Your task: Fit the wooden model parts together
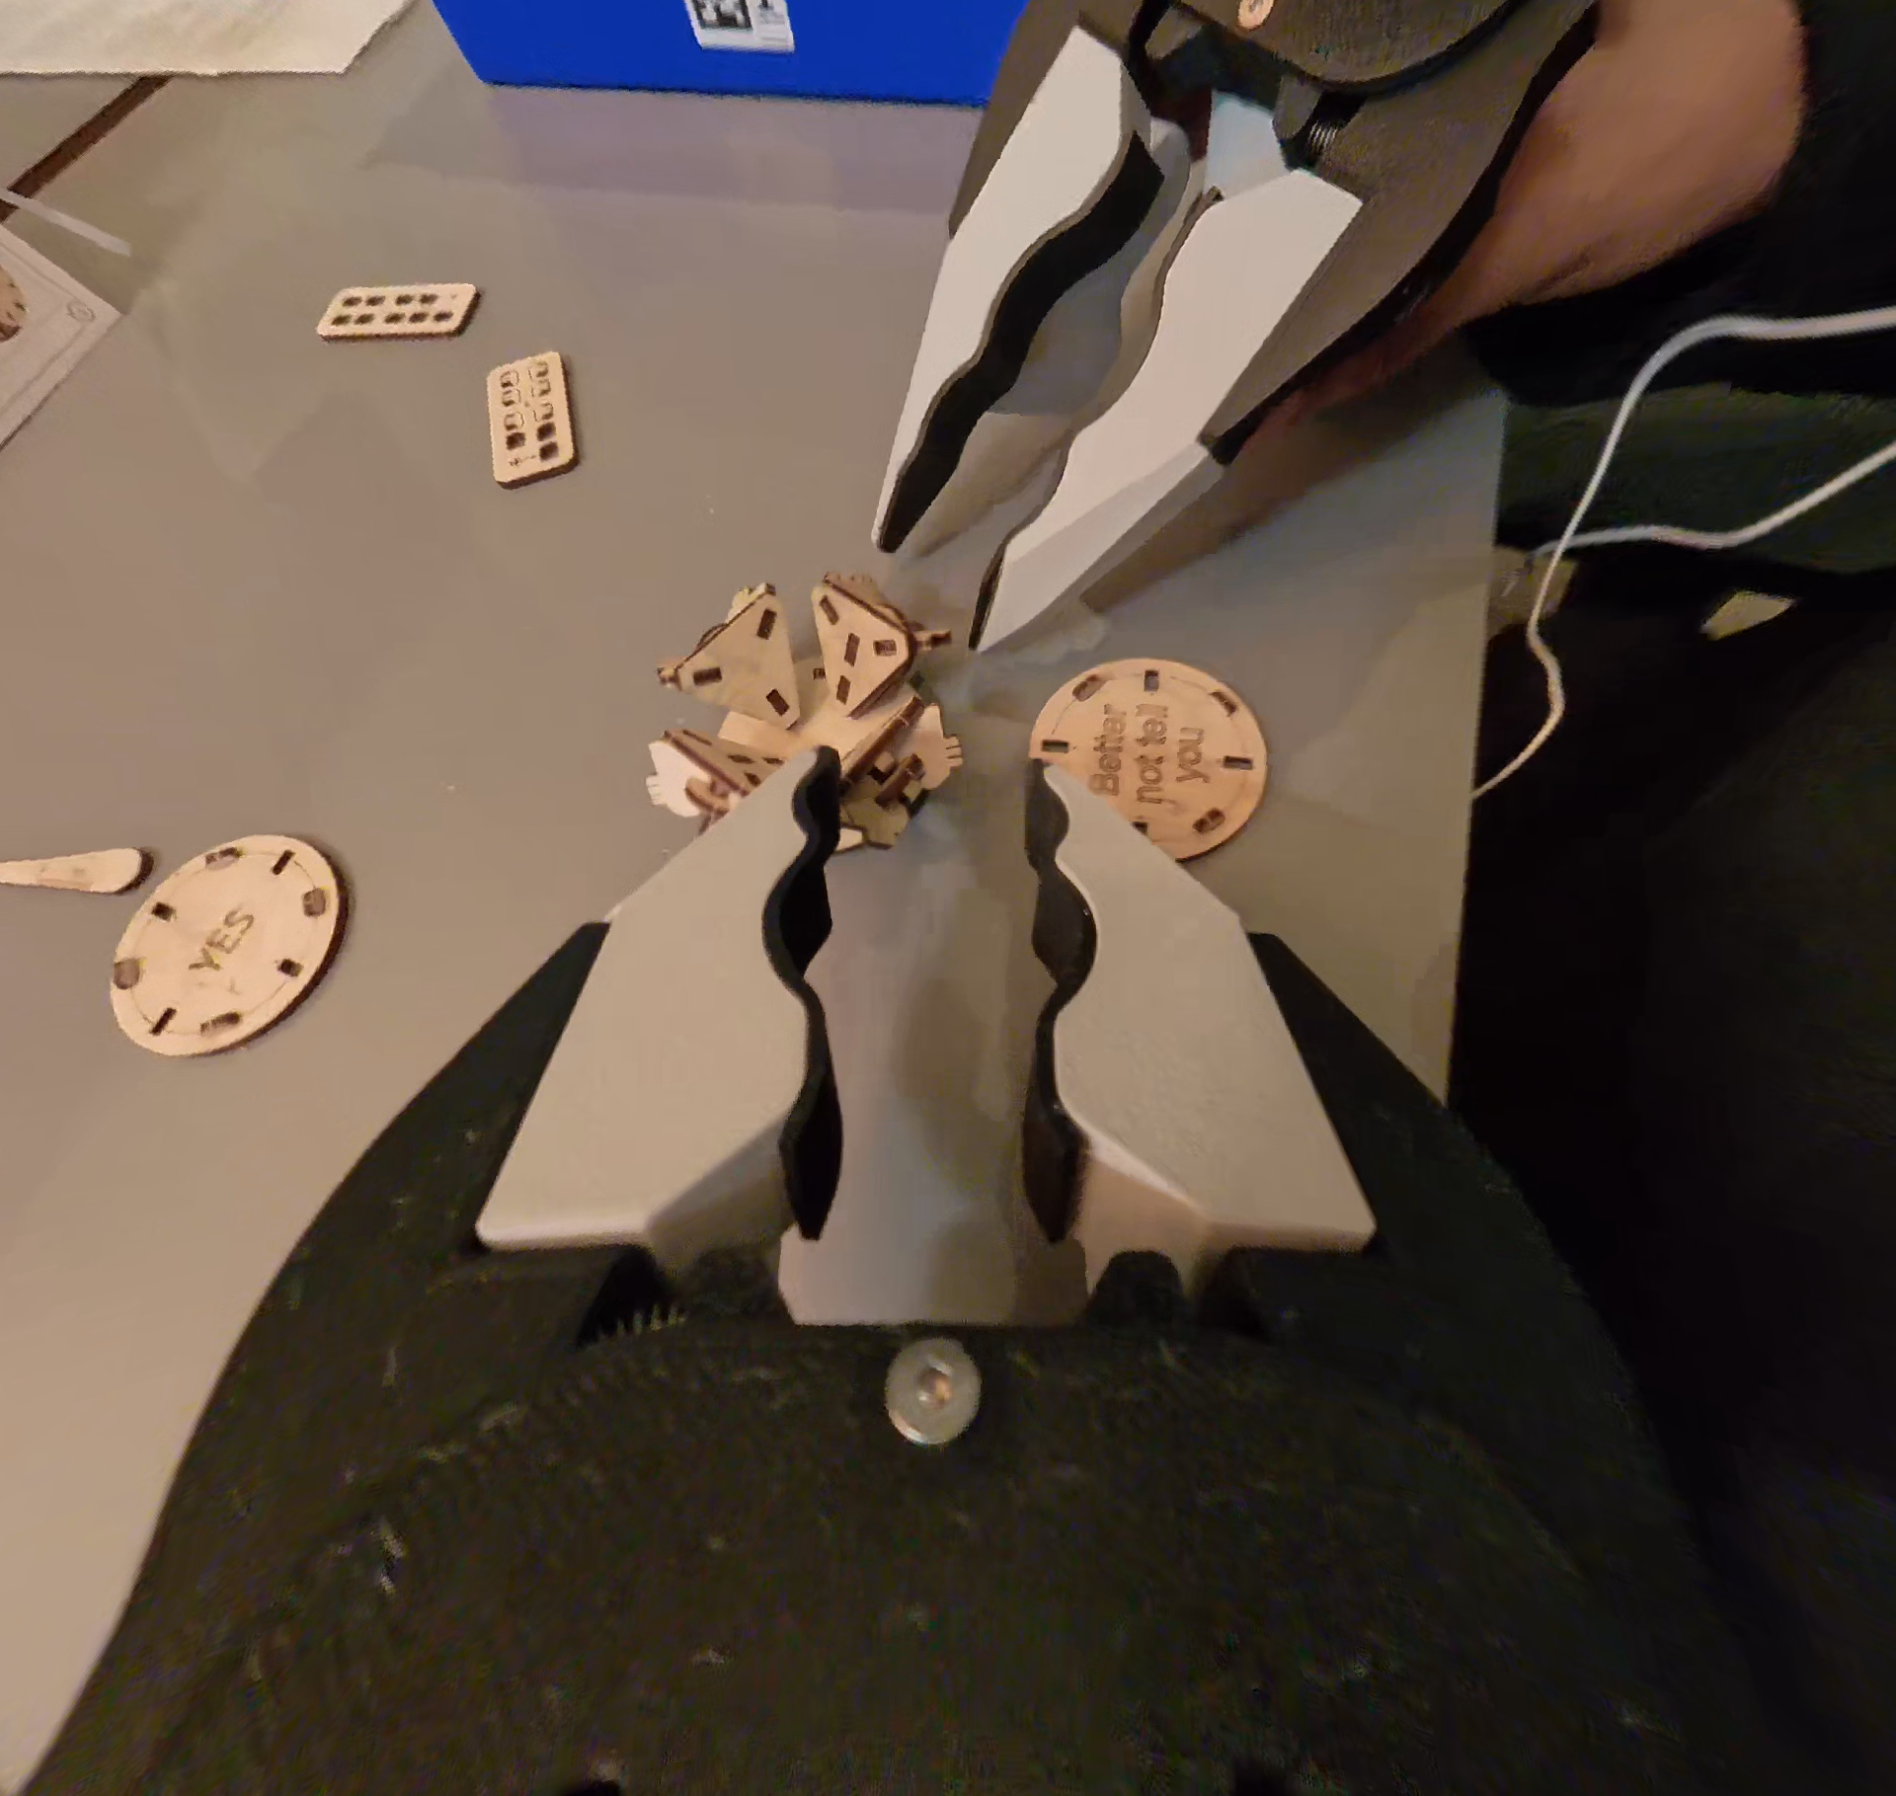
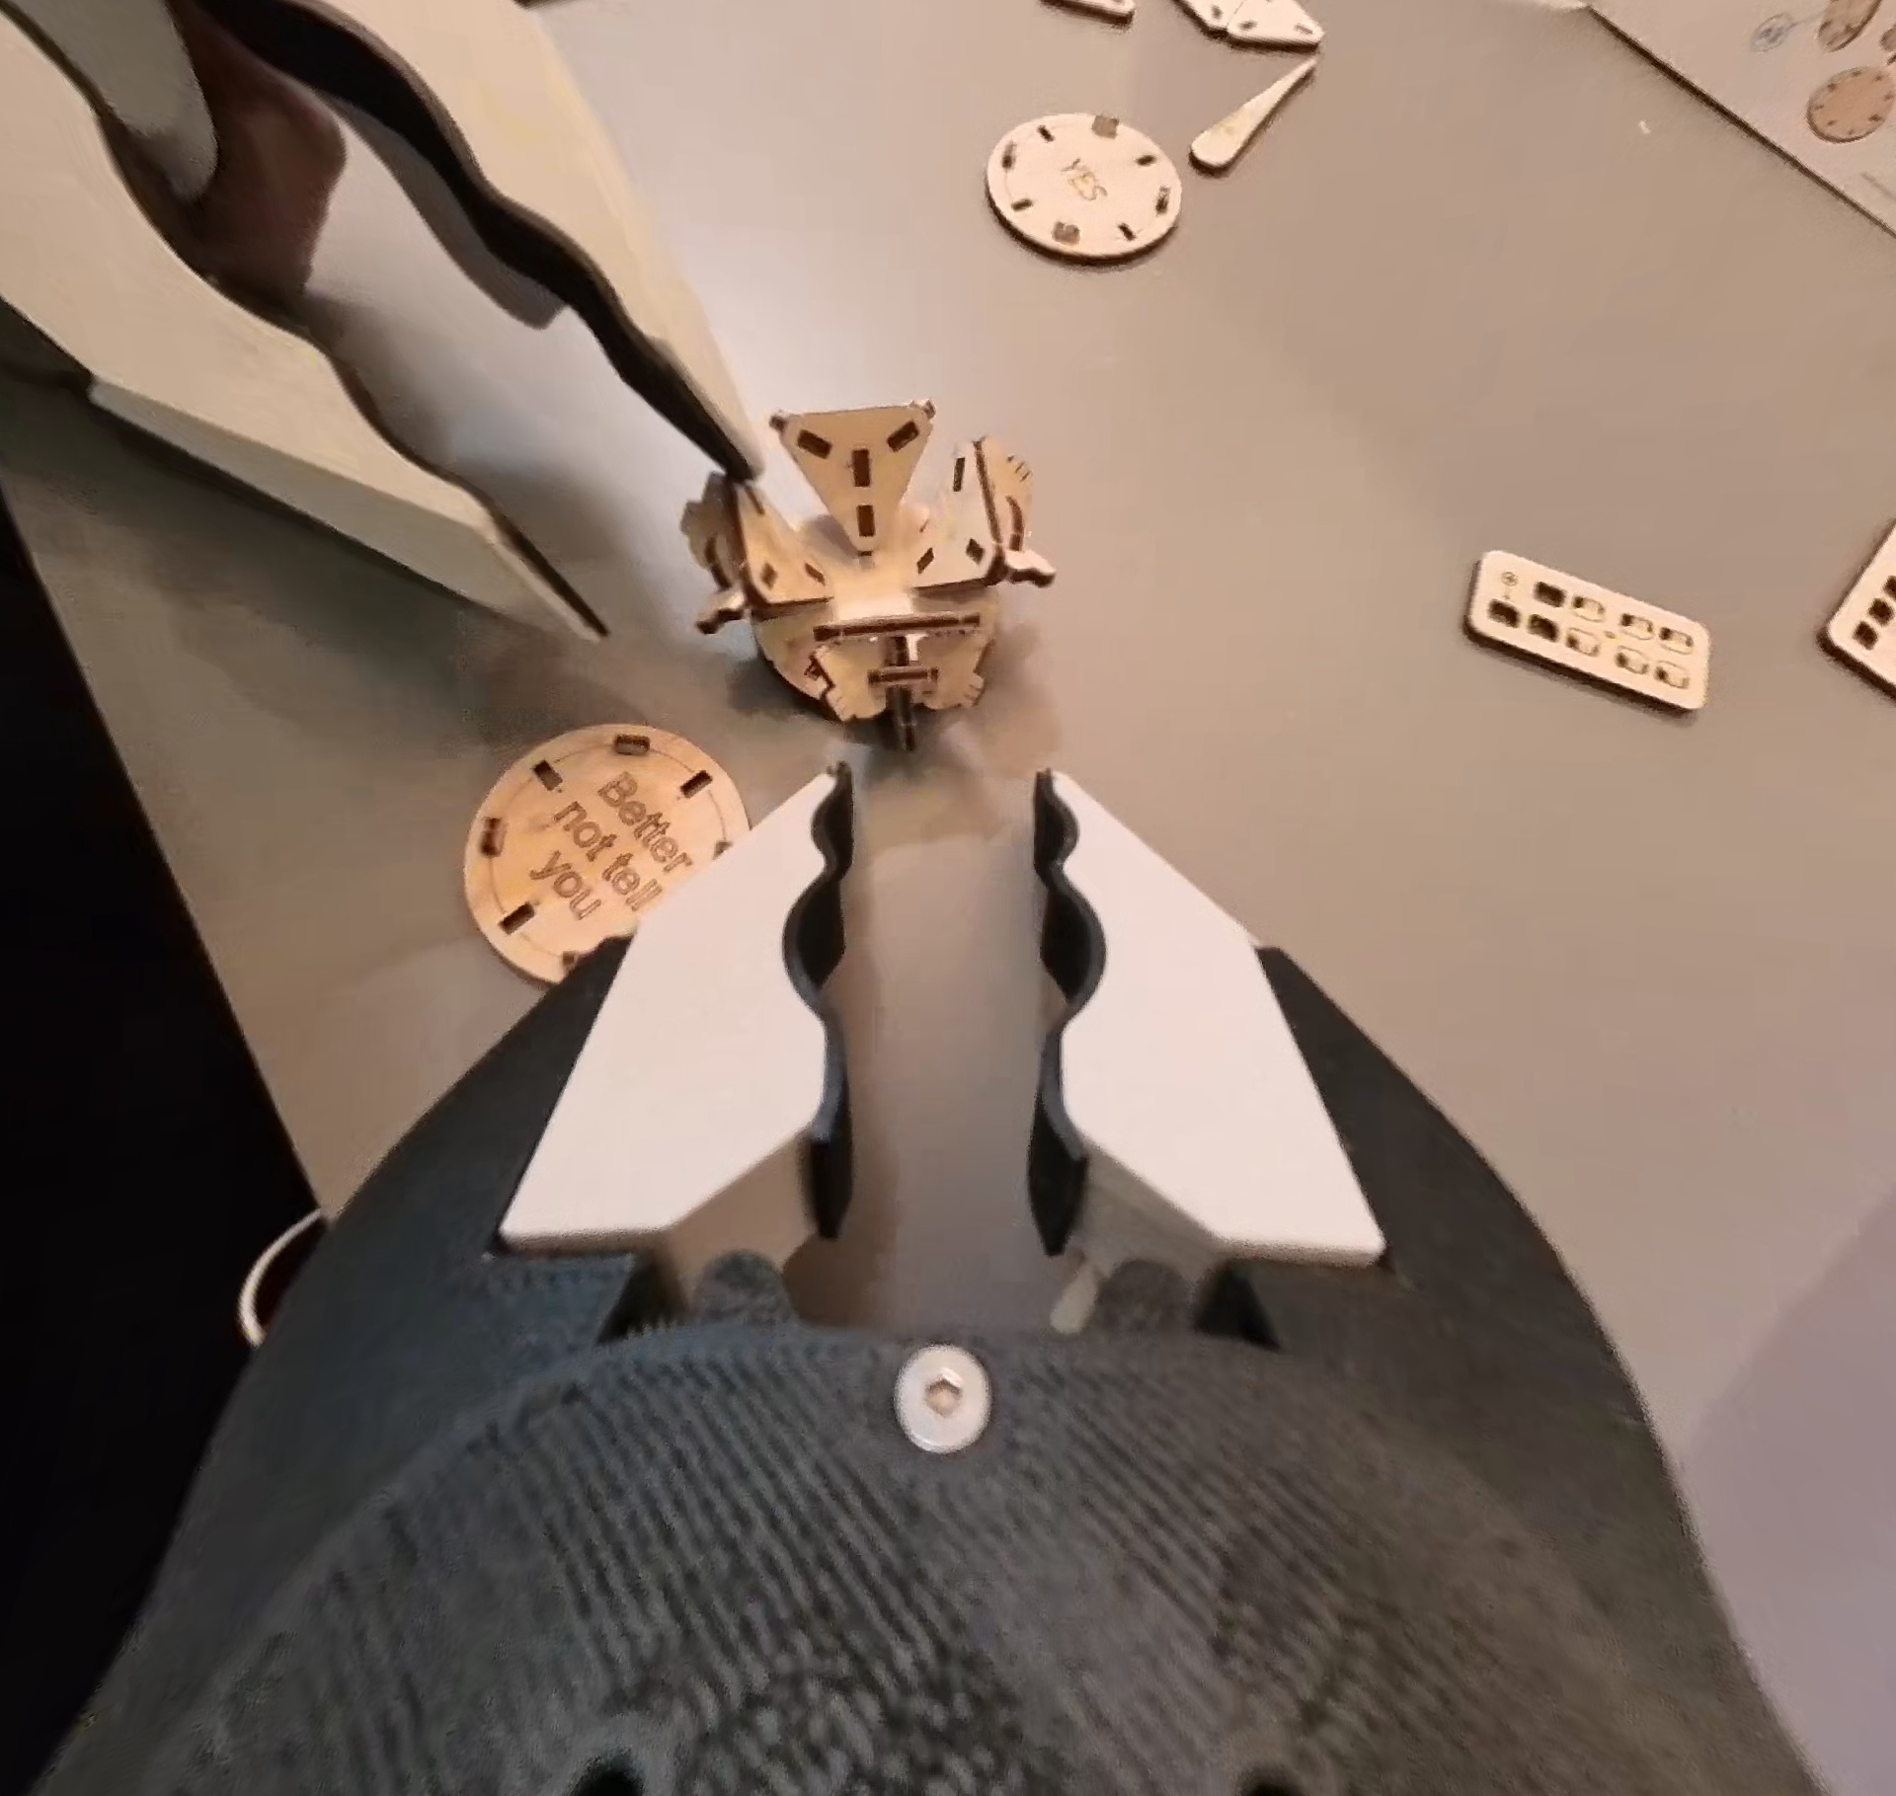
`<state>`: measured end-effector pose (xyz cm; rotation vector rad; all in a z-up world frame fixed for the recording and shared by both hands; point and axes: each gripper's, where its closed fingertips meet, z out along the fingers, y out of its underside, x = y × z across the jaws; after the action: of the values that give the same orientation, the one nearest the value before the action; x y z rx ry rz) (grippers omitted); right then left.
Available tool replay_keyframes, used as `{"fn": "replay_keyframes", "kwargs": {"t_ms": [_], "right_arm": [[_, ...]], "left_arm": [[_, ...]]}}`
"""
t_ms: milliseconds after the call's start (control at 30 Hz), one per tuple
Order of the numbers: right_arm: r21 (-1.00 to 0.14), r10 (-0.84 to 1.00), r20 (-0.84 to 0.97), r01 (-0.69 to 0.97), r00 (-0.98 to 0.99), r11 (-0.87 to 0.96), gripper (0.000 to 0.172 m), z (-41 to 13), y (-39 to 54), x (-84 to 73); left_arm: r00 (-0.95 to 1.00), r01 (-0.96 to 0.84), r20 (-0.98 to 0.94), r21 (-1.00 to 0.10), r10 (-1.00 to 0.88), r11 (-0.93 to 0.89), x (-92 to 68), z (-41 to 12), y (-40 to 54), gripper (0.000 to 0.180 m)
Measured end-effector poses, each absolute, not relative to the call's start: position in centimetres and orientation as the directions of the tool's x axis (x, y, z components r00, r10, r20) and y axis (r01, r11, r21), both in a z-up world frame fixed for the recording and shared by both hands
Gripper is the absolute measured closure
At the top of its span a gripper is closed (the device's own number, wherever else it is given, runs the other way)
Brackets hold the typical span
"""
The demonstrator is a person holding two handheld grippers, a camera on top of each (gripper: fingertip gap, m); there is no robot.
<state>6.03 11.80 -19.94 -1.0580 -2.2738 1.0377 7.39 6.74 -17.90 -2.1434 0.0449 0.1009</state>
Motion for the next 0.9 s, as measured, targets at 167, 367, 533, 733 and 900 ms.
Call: {"fn": "replay_keyframes", "kwargs": {"t_ms": [167, 367, 533, 733, 900], "right_arm": [[-0.809, 0.803, 0.029, 0.458, -0.595, 0.368, 0.132, -18.2, 12.6, 6.4], [-0.811, 0.777, 0.021, 0.444, -0.629, 0.382, 0.127, -17.4, 11.8, 7.7], [-0.816, 0.711, -0.030, 0.428, -0.703, 0.389, 0.115, -17.6, 9.3, 10.1], [-0.783, 0.698, -0.054, 0.464, -0.714, 0.414, 0.098, -19.0, 6.8, 10.8], [-0.738, 0.733, -0.138, 0.563, -0.666, 0.373, 0.096, -20.4, 6.9, 11.0]], "left_arm": [[0.998, 0.064, 0.046, -0.898, 0.052, -0.435, 7.6, -16.1, 5.3, 0.147], [0.994, 0.080, 0.040, -0.909, 0.105, -0.410, 7.6, -15.5, 3.8, 0.146], [0.994, 0.062, 0.015, -0.896, 0.110, -0.439, 8.2, -16.1, 3.4, 0.145], [0.995, 0.076, 0.038, -0.886, 0.092, -0.458, 8.4, -16.5, 3.8, 0.145], [0.995, 0.096, 0.067, -0.853, 0.075, -0.513, 8.3, -17.5, 4.4, 0.145]]}}
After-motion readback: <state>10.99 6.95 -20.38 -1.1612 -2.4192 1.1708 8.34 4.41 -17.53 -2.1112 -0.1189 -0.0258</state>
